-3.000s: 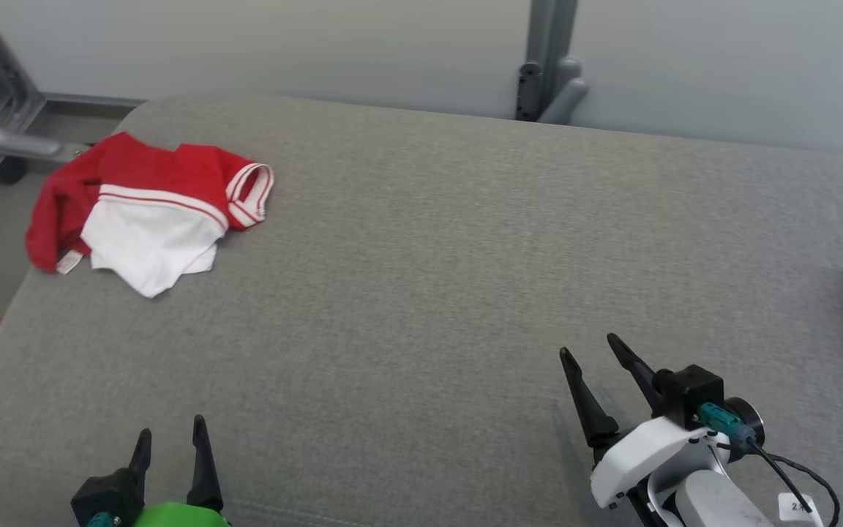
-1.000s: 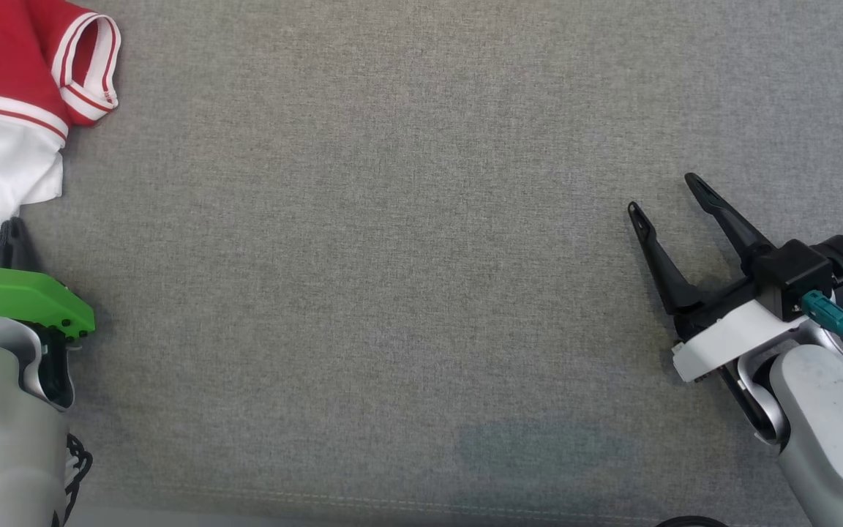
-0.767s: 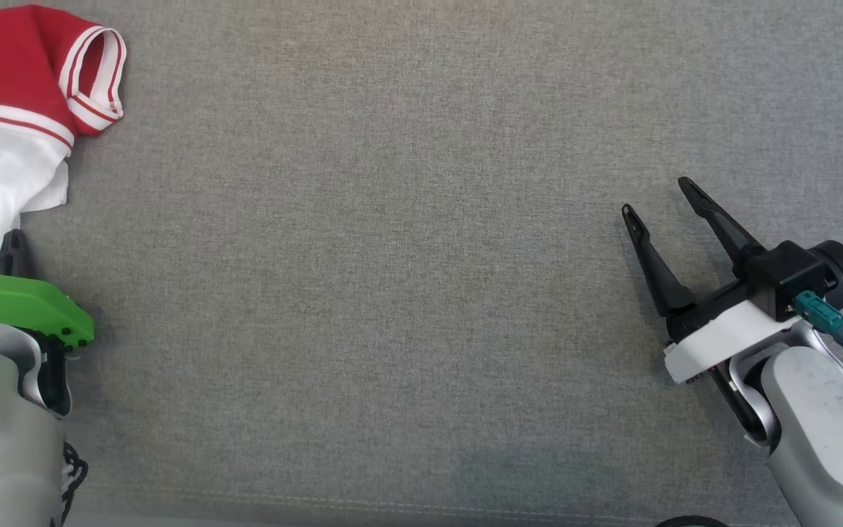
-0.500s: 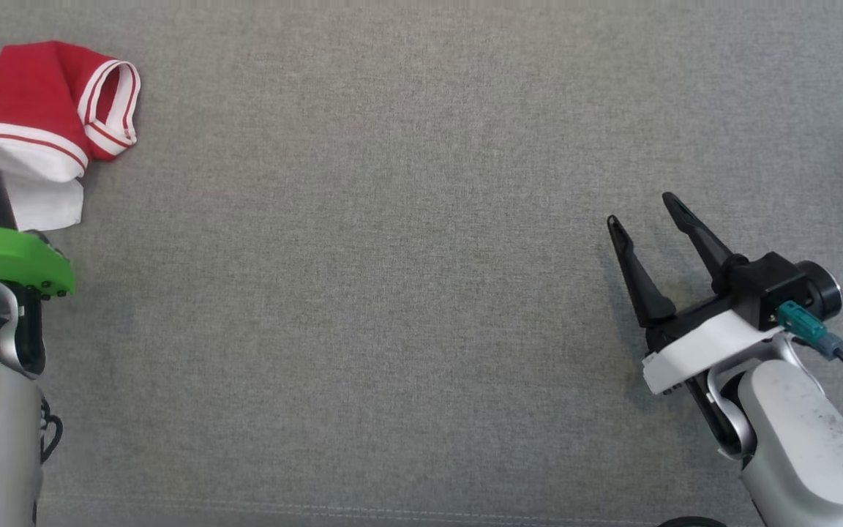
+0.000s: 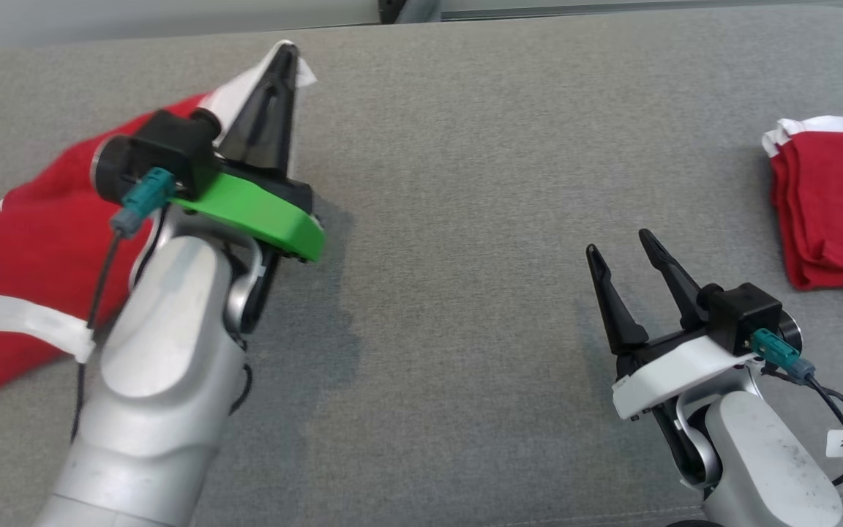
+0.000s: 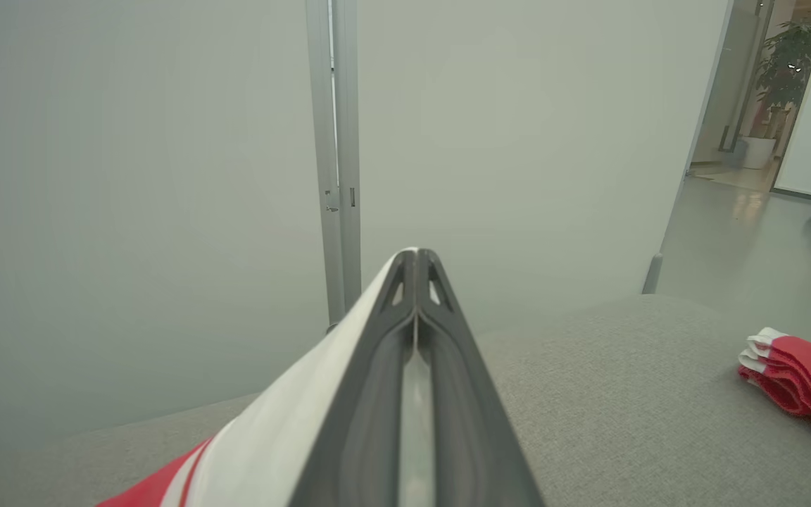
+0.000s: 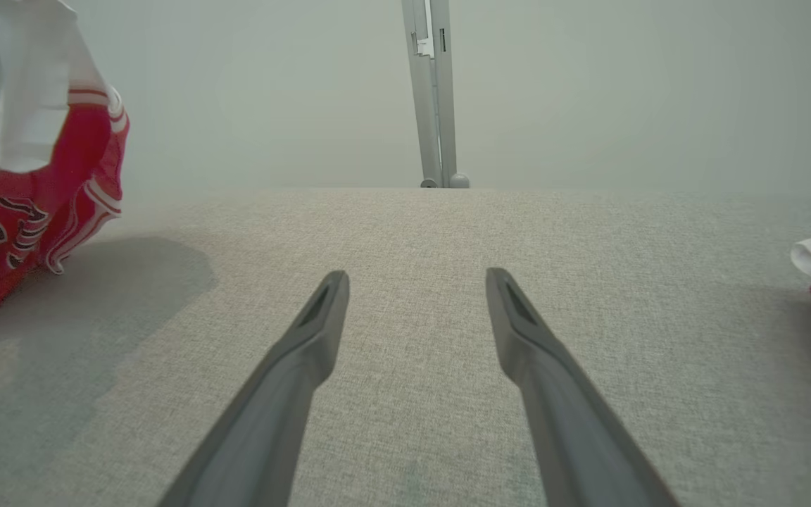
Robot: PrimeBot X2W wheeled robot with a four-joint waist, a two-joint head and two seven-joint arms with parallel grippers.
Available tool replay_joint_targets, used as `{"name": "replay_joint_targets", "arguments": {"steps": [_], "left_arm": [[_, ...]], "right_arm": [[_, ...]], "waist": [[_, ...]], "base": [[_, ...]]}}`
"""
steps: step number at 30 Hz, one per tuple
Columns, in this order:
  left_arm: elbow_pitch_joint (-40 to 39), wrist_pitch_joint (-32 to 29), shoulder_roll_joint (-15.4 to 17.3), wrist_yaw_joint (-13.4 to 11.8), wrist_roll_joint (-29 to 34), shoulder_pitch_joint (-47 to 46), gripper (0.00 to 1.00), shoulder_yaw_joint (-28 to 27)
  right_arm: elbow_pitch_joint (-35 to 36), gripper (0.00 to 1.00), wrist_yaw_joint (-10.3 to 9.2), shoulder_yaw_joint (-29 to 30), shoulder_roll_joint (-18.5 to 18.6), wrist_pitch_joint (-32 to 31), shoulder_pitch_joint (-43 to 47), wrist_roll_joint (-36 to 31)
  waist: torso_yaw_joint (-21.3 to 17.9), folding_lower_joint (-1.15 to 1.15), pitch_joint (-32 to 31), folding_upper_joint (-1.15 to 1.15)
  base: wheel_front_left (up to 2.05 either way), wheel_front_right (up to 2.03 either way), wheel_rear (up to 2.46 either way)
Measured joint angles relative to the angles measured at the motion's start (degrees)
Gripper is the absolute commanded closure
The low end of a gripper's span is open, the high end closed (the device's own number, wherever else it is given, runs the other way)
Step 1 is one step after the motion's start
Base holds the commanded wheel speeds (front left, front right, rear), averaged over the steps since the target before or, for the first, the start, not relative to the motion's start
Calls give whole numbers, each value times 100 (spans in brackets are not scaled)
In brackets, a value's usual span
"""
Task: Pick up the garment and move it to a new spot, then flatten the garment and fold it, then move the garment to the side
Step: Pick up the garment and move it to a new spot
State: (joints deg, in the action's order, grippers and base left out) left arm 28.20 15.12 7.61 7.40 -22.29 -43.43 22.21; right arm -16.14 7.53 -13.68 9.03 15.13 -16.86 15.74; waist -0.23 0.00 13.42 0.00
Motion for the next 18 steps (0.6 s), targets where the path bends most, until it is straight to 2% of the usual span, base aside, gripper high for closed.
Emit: {"name": "replay_joint_targets", "arguments": {"steps": [7, 13, 14, 15, 18], "left_arm": [[-298, 0, -452, 1, -599, 132, 100, 1335], [-252, 0, -486, 8, -1061, 112, 100, 1731], [-224, 0, -488, 8, -1047, 112, 68, 1692], [-202, 0, -488, 8, -1020, 119, 0, 1604], [-142, 1, -491, -93, -858, 283, 0, 1185]], "right_arm": [[-99, 0, 0, 74, -130, 0, 47, 38], [-163, 0, 0, 76, -237, 0, 44, 59], [-165, 0, 0, 80, -246, 0, 46, 66], [-165, 0, 0, 100, -246, 0, 46, 69], [-170, 0, 0, 229, -212, 0, 134, 69]], "waist": [[-603, 0, -117, 0], [-1127, 0, -159, 0], [-1203, 0, -164, 0], [-1270, 0, -168, 0], [-1368, 0, -195, 0]], "base": [[0, 0, 0], [0, 0, 0], [0, 0, 0], [0, 0, 0], [0, 0, 0]]}}
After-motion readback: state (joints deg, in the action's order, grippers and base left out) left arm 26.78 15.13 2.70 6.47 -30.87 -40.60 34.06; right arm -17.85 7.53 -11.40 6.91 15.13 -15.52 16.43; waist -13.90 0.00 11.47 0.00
